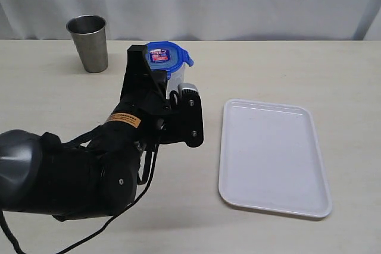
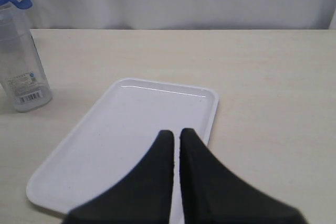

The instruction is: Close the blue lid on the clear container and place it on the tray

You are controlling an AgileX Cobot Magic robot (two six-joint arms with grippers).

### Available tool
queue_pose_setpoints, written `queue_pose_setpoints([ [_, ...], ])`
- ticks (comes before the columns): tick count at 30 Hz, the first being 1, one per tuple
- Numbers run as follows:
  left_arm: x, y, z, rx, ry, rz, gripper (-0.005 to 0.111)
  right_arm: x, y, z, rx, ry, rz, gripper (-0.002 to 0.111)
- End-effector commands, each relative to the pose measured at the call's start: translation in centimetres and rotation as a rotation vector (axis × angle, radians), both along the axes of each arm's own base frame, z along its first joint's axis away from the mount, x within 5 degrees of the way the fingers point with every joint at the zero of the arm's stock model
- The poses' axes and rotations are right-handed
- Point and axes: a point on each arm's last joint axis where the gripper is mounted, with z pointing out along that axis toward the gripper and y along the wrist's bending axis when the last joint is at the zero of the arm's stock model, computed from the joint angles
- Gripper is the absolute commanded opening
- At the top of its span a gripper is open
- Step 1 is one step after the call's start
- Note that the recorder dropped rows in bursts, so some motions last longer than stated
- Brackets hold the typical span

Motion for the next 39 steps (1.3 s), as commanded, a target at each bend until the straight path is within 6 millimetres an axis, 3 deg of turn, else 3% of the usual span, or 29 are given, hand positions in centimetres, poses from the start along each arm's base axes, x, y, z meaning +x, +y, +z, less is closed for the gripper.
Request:
queue_pose_setpoints([
  [1, -0.35, 0.03, -0.47, -0.012, 0.061, -0.002, 0.000, -0.02, -0.06, -0.07, -0.013, -0.002, -0.005, 0.005],
  [29, -0.26, 0.17, -0.27, -0.025, 0.041, 0.018, 0.001, -0.02, -0.06, -0.07, -0.013, -0.002, -0.005, 0.005],
  [39, -0.23, 0.40, -0.33, -0.035, 0.049, 0.046, 0.045, -0.02, -0.06, -0.07, -0.013, -0.002, -0.005, 0.005],
])
